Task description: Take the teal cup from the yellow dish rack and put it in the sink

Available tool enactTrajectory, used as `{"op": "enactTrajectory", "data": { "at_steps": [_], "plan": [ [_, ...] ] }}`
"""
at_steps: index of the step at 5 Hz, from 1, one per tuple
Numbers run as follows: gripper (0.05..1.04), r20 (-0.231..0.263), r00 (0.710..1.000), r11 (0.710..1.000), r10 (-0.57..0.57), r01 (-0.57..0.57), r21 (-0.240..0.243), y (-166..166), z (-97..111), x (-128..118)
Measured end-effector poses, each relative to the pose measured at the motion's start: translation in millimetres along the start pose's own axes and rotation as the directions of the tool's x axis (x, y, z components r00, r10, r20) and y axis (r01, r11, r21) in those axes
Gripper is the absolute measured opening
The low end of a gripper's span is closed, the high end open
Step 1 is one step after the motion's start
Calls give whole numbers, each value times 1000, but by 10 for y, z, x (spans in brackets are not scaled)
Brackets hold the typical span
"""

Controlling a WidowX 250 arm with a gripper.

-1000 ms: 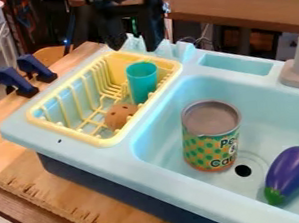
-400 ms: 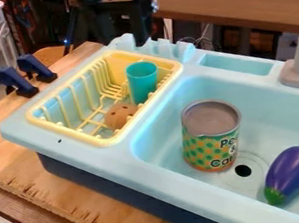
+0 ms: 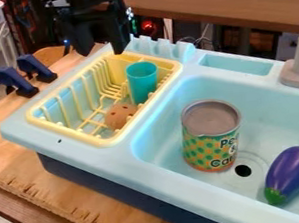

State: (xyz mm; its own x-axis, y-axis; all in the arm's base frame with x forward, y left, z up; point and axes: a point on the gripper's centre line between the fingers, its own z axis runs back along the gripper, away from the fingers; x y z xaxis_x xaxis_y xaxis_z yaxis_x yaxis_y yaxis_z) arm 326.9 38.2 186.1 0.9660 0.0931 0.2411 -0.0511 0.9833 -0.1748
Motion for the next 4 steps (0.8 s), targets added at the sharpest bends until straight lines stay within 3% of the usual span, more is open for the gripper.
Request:
{"op": "enactTrajectory", "data": {
  "at_steps": [1,2,4],
  "plan": [
    [1001,-43,999,999,-24,23,-27,-5,-246,35],
    [1001,-26,998,998,-52,51,-35,-62,-279,136],
    [1001,-50,995,996,-85,83,-44,-184,-369,159]
  ]
}}
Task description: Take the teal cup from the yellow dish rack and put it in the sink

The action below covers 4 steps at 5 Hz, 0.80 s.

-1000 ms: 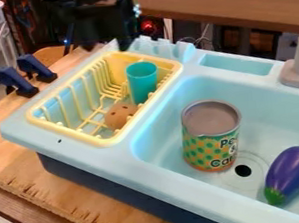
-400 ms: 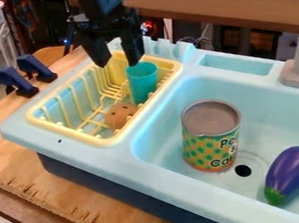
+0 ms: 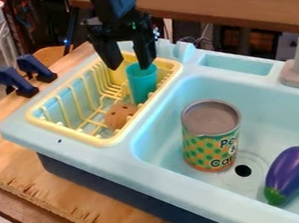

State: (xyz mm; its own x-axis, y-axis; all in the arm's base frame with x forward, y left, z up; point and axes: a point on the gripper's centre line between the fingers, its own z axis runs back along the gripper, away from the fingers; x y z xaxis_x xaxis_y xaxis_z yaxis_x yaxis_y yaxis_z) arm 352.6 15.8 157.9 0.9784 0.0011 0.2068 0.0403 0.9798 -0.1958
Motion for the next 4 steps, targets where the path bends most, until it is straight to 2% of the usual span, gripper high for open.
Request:
{"op": "enactTrajectory", "data": {
  "at_steps": [1,3,4],
  "plan": [
    [1001,-32,999,1000,-2,2,13,-23,-68,9],
    [969,-45,999,1000,18,-17,18,1,-90,1],
    [737,-38,998,999,42,-41,22,56,-82,2]
  ]
}}
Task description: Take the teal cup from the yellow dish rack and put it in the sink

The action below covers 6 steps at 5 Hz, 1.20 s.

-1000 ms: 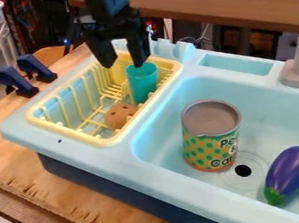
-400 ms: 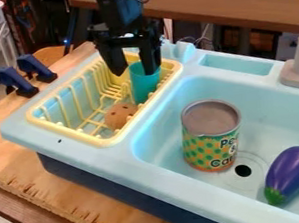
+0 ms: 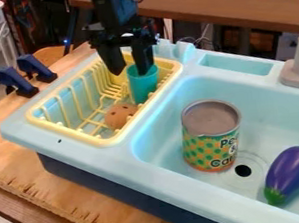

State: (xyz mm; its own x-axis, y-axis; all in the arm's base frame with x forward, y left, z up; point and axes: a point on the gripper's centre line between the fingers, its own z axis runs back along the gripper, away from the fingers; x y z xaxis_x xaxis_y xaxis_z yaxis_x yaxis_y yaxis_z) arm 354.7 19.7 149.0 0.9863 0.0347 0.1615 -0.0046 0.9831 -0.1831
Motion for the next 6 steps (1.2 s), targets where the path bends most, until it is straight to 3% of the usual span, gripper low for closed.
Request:
{"op": "enactTrajectory", "data": {
  "at_steps": [2,3,4,5,6],
  "plan": [
    [285,-17,1000,1000,-5,5,2,-41,-5,-22],
    [145,-62,997,999,-41,41,7,-121,-70,-15],
    [98,-97,993,997,-69,70,12,-207,21,-20],
    [98,-62,997,997,-43,46,63,-311,231,-15],
    [98,67,995,993,-71,65,95,-606,741,5]
  ]
}}
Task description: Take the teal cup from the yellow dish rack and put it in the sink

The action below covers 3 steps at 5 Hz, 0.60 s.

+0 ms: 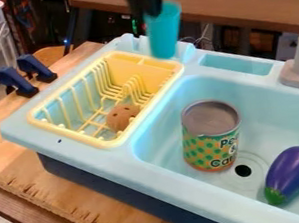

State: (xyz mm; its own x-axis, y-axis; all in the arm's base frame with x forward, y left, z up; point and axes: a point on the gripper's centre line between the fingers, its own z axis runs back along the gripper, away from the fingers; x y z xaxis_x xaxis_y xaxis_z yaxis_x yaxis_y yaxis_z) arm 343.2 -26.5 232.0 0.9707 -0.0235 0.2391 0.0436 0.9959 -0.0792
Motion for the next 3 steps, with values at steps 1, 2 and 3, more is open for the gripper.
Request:
{"op": "enactTrajectory", "data": {
  "at_steps": [1,2,3],
  "plan": [
    [98,15,1000,1000,-23,23,1,-202,195,-52],
    [98,39,996,993,-77,80,-82,-473,232,-62],
    [98,57,982,974,-180,186,-131,-832,127,-135]
  ]
}}
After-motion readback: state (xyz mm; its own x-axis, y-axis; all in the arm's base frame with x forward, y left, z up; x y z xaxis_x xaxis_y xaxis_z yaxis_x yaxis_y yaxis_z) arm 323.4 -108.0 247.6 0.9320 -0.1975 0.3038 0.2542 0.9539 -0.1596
